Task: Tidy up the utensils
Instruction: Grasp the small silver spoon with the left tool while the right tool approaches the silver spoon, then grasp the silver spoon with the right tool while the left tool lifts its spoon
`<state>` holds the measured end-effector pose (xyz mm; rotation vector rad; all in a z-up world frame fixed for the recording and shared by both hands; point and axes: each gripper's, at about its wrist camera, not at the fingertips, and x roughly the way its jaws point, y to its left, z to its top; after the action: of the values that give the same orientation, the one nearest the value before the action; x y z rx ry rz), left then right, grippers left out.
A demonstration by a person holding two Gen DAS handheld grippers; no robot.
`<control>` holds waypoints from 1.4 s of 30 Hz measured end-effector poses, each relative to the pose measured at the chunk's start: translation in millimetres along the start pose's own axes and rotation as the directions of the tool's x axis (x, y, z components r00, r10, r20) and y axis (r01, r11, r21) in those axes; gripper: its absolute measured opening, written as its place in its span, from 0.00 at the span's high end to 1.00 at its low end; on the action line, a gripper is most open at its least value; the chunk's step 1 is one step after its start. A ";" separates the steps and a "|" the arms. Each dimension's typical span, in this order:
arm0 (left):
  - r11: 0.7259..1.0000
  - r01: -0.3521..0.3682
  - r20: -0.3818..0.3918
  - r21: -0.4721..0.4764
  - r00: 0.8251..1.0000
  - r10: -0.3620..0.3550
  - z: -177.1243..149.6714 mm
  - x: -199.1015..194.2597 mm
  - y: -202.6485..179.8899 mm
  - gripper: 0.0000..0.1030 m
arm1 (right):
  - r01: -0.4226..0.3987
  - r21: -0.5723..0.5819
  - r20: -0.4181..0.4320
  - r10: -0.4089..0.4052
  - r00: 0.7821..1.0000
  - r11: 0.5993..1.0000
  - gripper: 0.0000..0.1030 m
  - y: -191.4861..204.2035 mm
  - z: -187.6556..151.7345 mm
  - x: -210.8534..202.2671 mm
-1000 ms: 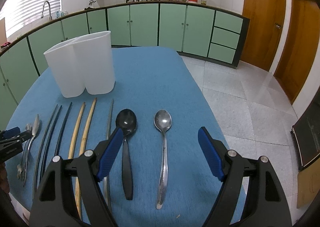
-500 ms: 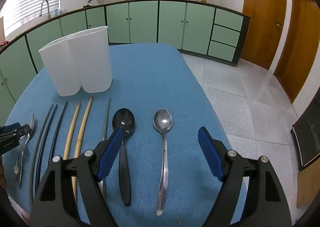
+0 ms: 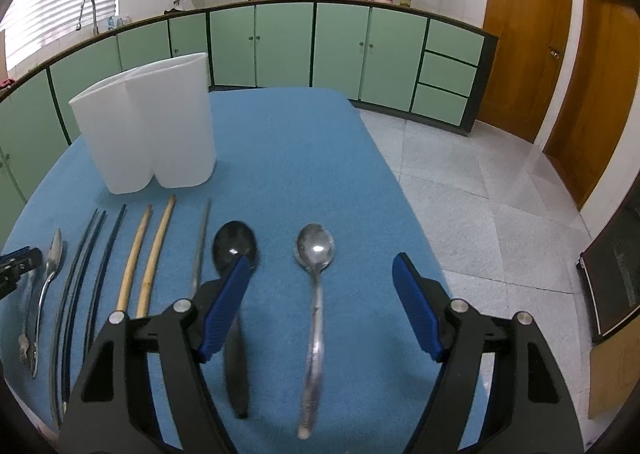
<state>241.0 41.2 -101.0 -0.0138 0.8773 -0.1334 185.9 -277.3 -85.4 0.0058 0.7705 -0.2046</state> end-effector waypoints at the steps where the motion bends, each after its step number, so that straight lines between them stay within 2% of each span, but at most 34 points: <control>1: 1.000 0.001 0.008 -0.003 1.000 -0.001 0.9 -2.3 -0.7 0.75 | 0.007 0.002 -0.003 -0.007 1.000 1.000 0.32 -2.9 0.6 1.8; 5: 1.000 0.001 0.035 0.006 0.999 -0.001 3.6 -8.6 -5.5 0.75 | 0.012 0.012 -0.024 -0.011 1.000 1.000 0.38 -13.8 5.2 12.8; 12: 1.000 -0.001 0.040 0.016 0.999 0.001 3.7 -6.1 -11.6 0.75 | -0.024 -0.015 -0.056 0.023 0.998 1.000 0.39 -5.7 10.3 29.7; 18: 1.000 0.006 0.052 0.025 0.999 -0.007 8.9 -4.7 -16.6 0.75 | -0.029 -0.011 -0.116 0.028 0.993 1.000 0.46 -4.1 11.9 52.3; 32: 0.998 0.032 0.055 0.056 0.998 -0.035 17.4 7.9 -30.6 0.75 | -0.039 -0.011 -0.174 0.037 0.984 0.999 0.49 -8.3 19.0 68.2; 34: 0.998 0.033 0.056 0.062 0.998 -0.036 16.5 7.6 -31.2 0.75 | -0.056 -0.029 -0.182 0.049 0.982 0.998 0.58 -4.6 18.8 68.4; 35: 0.997 0.033 0.057 0.064 0.998 -0.037 16.3 7.6 -31.7 0.75 | -0.063 -0.033 -0.186 0.056 0.981 0.997 0.68 -3.0 18.7 67.3; 36: 0.997 0.034 0.057 0.066 0.998 -0.038 16.1 7.4 -32.2 0.75 | -0.068 -0.039 -0.190 0.059 0.980 0.997 0.73 -1.1 18.9 65.8; 40: 0.997 0.035 0.075 0.074 0.996 -0.041 14.9 2.5 -33.5 0.75 | -0.080 -0.033 -0.176 0.073 0.982 0.996 0.73 -3.1 17.1 57.1; 42: 0.996 0.040 0.094 0.075 0.995 -0.047 14.4 -2.4 -33.6 0.75 | -0.109 -0.019 -0.130 0.106 0.986 0.994 0.73 -5.8 15.9 44.1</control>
<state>246.8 7.5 -87.7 0.0285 0.7767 -0.2039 226.6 -292.2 -104.1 0.0366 0.8988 -0.0920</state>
